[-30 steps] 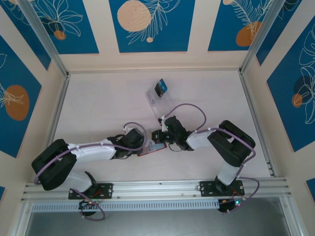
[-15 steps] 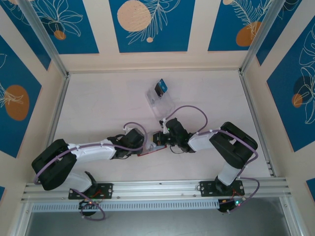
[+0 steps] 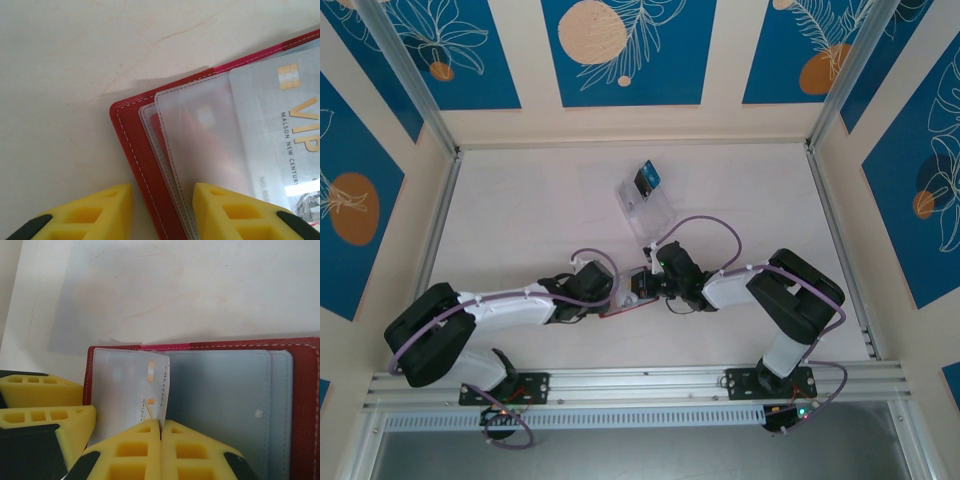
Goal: Put the credit cards into the card holder
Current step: Insert the credit card into the card slot.
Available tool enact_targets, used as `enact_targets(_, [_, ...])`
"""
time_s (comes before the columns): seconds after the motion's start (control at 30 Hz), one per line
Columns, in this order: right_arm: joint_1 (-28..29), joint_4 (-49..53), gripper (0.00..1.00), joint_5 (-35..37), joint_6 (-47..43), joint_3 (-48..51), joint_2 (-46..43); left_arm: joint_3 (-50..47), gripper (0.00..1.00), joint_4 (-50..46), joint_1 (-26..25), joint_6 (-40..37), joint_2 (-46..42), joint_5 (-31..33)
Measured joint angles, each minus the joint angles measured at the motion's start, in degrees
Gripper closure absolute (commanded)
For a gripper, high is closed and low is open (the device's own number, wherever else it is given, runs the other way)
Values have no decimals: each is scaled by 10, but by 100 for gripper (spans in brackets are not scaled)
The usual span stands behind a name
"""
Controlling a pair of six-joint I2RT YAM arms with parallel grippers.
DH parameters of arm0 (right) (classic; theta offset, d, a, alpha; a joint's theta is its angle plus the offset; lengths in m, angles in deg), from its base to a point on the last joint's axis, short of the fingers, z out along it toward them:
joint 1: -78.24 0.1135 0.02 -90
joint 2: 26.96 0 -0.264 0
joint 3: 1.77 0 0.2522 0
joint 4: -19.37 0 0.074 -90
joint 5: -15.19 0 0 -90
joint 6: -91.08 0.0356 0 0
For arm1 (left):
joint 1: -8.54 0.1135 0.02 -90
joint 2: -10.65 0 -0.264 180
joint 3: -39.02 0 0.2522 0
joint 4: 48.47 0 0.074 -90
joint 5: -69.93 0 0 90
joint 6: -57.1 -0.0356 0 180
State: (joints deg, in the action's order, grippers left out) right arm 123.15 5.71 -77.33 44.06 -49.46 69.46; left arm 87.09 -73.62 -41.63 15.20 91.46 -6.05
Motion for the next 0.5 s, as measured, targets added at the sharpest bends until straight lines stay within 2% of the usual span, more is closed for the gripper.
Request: enact_targets(0.5, [7, 7, 100, -25, -8, -15, 17, 0, 63, 0, 0, 0, 0, 0])
